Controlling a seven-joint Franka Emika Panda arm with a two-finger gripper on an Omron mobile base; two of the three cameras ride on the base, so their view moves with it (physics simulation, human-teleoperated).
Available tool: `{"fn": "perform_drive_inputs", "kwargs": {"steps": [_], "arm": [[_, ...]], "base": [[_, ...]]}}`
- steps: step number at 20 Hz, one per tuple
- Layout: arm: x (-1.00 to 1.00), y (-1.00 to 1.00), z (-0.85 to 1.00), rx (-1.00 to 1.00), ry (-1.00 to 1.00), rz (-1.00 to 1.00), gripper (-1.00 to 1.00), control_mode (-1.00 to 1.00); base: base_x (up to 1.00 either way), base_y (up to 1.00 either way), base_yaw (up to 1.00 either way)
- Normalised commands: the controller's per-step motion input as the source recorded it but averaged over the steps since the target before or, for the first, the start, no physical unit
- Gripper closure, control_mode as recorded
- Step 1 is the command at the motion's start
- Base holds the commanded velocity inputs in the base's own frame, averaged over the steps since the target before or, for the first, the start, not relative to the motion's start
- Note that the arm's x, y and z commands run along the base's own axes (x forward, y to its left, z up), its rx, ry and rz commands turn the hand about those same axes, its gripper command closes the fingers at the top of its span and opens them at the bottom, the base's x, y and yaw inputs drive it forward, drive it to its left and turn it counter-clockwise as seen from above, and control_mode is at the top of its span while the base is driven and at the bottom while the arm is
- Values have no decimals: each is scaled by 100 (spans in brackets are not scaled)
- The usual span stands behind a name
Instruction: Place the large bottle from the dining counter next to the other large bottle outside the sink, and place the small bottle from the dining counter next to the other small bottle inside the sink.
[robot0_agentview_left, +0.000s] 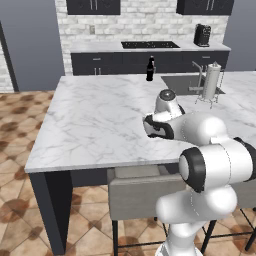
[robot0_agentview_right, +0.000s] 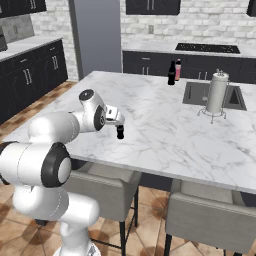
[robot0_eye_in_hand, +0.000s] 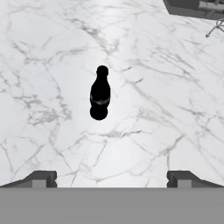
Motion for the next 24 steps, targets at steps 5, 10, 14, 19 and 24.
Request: {"fn": "perform_drive_inputs", "kwargs": {"steps": [5, 10, 14, 19, 24], "arm": [[20, 0, -12, 0, 0, 0, -100, -100], [24, 0, -17, 0, 0, 0, -100, -100], [22, 0, -16, 0, 0, 0, -100, -100], [24, 0, -15, 0, 0, 0, -100, -100], [19, 0, -11, 0, 0, 0, -100, -100]], "base": [[0, 0, 0], [0, 0, 0], [0, 0, 0], [0, 0, 0], [0, 0, 0]]}}
